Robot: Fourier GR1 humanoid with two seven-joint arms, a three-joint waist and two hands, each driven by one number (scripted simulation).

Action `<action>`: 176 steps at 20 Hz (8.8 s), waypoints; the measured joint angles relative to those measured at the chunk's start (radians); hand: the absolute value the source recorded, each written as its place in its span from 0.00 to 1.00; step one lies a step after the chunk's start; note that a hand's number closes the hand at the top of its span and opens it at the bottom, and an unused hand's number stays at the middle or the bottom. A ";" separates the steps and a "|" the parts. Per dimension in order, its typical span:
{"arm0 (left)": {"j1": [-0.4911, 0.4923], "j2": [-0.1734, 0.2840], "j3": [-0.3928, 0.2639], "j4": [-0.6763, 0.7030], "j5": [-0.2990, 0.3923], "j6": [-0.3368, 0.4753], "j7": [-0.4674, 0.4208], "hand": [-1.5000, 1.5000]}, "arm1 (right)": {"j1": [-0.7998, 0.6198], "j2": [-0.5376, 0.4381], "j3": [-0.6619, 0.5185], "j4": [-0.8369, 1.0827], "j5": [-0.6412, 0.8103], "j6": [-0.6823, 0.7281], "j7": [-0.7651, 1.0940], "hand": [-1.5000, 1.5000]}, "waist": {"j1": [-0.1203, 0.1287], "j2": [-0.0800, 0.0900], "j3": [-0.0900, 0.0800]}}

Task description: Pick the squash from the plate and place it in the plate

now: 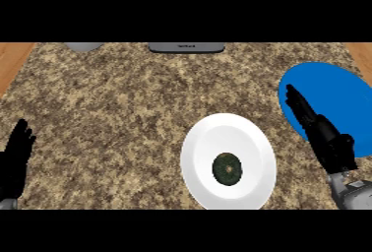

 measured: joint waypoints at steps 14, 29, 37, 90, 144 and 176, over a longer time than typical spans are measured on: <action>0.003 -0.161 -0.170 -0.007 0.057 -0.107 0.065 0.50 | 0.209 0.055 -0.210 -0.161 0.368 -0.628 0.023 0.00 | -0.124 -0.034 -0.029; -0.056 -0.222 -0.232 0.000 0.022 -0.136 0.067 0.50 | 0.720 0.110 0.023 -0.547 0.908 -0.515 0.341 0.00 | -0.034 -0.015 -0.030; -0.067 -0.231 -0.252 -0.012 0.006 -0.138 0.098 0.50 | 0.606 0.205 0.152 -0.646 1.208 -0.166 0.757 0.00 | -0.004 -0.012 -0.031; -0.033 -0.306 -0.158 -0.022 -0.079 -0.215 0.118 0.50 | 0.033 0.535 0.285 0.138 1.351 0.023 0.986 1.00 | -0.022 -0.022 -0.025; -0.087 -0.353 -0.144 0.004 -0.117 -0.254 0.136 0.50 | -0.331 -0.055 -0.422 0.889 0.175 -0.203 -0.642 1.00 | 0.017 -0.006 -0.022; -0.084 -0.361 -0.132 0.008 -0.130 -0.262 0.126 0.50 | -0.471 -0.240 -0.581 1.479 0.094 0.550 -0.918 0.00 | 0.016 0.001 -0.018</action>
